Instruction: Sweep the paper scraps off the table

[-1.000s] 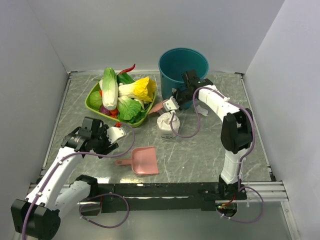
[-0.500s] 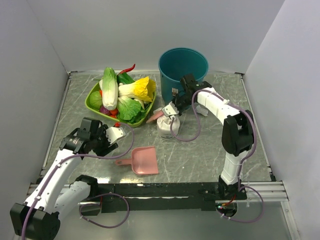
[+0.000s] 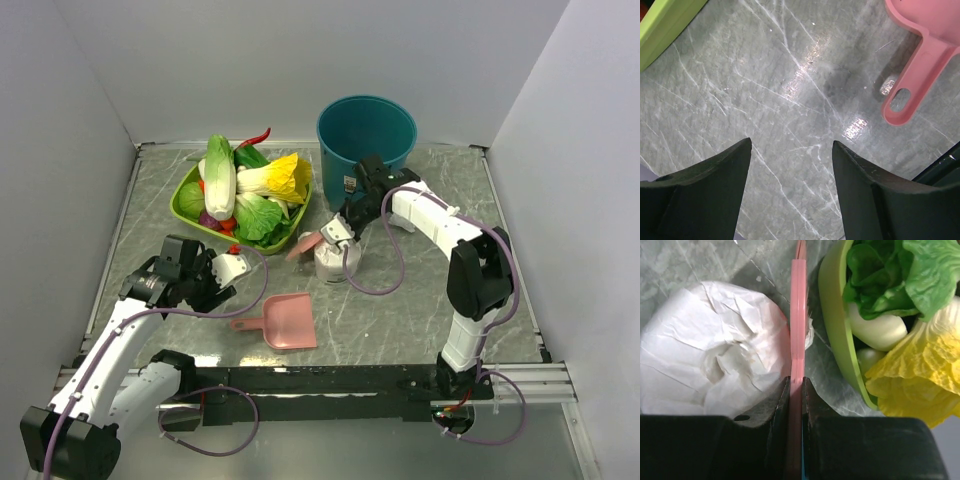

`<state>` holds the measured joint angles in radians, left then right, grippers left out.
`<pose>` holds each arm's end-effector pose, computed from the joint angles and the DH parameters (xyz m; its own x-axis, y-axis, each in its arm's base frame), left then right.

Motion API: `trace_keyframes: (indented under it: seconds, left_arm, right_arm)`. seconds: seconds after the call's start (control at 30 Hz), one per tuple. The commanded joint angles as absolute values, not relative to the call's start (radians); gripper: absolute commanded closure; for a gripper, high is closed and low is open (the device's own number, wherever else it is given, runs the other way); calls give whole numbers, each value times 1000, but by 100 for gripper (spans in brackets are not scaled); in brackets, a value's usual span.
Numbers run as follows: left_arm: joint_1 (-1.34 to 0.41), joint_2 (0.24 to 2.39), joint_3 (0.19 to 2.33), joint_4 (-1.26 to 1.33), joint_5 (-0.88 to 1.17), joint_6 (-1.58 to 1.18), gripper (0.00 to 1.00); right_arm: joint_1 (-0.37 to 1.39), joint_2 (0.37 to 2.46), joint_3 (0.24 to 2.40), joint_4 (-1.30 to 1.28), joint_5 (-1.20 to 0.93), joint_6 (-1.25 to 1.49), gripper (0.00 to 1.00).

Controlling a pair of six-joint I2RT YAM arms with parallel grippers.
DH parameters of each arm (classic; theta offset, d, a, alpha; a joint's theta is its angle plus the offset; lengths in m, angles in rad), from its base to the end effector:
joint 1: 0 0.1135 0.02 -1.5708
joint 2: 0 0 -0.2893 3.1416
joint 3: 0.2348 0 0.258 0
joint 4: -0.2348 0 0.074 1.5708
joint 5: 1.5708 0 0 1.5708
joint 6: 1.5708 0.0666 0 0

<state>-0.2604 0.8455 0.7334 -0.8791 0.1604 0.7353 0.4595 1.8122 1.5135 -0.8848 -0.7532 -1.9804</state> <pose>0.1525 -0.0517 0.2446 -0.3724 0.7845 -0.4958 0.7935 0.5462 0.2683 0.3320 0.2151 0.2644 0.8396 -0.3311 -0.4305 -0.5402 -0.5914 -0.5987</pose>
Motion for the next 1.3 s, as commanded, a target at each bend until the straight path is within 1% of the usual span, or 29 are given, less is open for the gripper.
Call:
trace_keyframes:
  seconds: [0.0, 0.13, 0.3, 0.43, 0.6, 0.77, 1.0, 1.17, 1.27]
  left_arm:
    - [-255, 822, 724, -870, 189, 716, 30]
    - [-255, 815, 715, -867, 187, 716, 30]
    - [-253, 815, 716, -861, 192, 718, 30]
    - [-253, 812, 735, -882, 192, 724, 30]
    - [-253, 798, 738, -887, 193, 719, 30]
    - [-253, 779, 730, -882, 189, 715, 30]
    - [-253, 750, 719, -907, 175, 721, 30]
    - [-253, 732, 703, -905, 184, 719, 30]
    - [-253, 730, 695, -894, 195, 715, 30]
  right_arm:
    - [431, 1793, 1623, -917, -785, -2039, 100]
    - [420, 1804, 1623, -864, -762, -2033, 100]
    - [433, 1822, 1562, -801, -715, -2062, 100]
    - [449, 1859, 1585, -842, -683, -2072, 100]
    - [489, 1848, 1583, -893, -689, -2089, 100]
    - [543, 1807, 1562, -931, -724, -2077, 100]
    - [597, 1666, 1516, -1000, -772, -2011, 100]
    - [586, 1612, 1512, -911, -746, -1850, 100]
    - [574, 1620, 1529, -887, -693, -1830, 100]
